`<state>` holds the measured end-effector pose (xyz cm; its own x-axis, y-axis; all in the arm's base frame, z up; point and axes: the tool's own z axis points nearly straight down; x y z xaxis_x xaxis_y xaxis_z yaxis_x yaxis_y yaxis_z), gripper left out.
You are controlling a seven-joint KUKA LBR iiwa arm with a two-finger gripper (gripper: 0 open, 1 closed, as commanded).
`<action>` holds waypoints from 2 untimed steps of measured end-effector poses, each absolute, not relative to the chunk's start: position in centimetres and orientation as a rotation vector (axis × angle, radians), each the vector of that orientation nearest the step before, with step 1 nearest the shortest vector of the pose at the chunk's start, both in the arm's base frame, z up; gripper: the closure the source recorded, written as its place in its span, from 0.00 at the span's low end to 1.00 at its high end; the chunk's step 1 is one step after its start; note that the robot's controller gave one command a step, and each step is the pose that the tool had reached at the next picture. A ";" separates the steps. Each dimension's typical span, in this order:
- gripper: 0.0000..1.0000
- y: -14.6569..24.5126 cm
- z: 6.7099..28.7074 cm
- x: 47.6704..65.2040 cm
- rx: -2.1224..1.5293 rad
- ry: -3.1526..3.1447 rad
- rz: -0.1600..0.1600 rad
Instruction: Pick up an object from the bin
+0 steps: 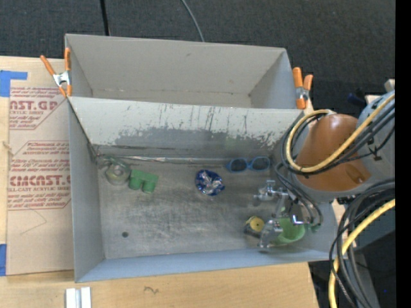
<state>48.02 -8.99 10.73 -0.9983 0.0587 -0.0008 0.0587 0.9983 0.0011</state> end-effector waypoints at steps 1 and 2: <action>0.00 -10.9 7.1 48.5 0.293 3.123 0.003; 0.00 -11.1 7.1 48.1 0.518 3.095 0.002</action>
Offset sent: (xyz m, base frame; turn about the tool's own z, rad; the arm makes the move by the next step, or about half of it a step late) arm 0.0021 -0.0209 -0.0373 0.1286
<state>48.13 -11.07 7.13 -0.9456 0.3253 -0.0035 0.3253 0.9456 0.0016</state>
